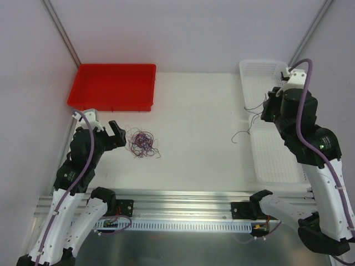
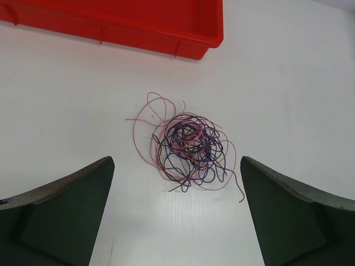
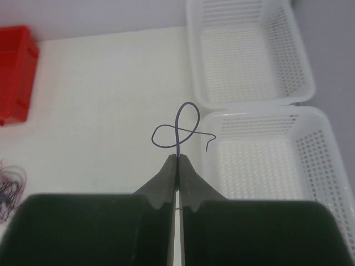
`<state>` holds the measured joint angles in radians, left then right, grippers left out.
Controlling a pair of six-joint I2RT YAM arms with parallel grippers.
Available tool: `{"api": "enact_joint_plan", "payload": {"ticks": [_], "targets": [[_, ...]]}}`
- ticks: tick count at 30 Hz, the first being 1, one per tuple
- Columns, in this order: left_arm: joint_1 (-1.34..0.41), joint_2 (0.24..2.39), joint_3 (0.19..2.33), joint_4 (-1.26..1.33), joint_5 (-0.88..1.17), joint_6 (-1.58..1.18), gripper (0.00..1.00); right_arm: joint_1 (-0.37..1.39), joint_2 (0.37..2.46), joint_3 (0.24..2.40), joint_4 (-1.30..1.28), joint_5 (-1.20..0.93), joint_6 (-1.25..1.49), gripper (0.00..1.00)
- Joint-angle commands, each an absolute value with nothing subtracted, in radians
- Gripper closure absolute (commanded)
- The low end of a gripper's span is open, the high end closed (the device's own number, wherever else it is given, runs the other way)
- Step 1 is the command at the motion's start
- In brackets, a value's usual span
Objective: Untangle the cables
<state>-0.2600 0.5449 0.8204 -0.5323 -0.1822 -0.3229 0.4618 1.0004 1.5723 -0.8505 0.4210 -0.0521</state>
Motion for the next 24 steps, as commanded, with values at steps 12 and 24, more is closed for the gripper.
{"api": "enact_joint_plan", "payload": {"ticks": [12, 24], "targets": [[-0.256, 0.492, 0.655, -0.472, -0.232, -0.264, 0.01, 0.036, 0.937, 1.312, -0.672, 0.523, 0.081, 0.98], [-0.256, 0.531, 0.653, -0.460, -0.207, -0.264, 0.01, -0.060, 0.966, 1.147, -0.676, 0.159, 0.144, 0.15]]}}
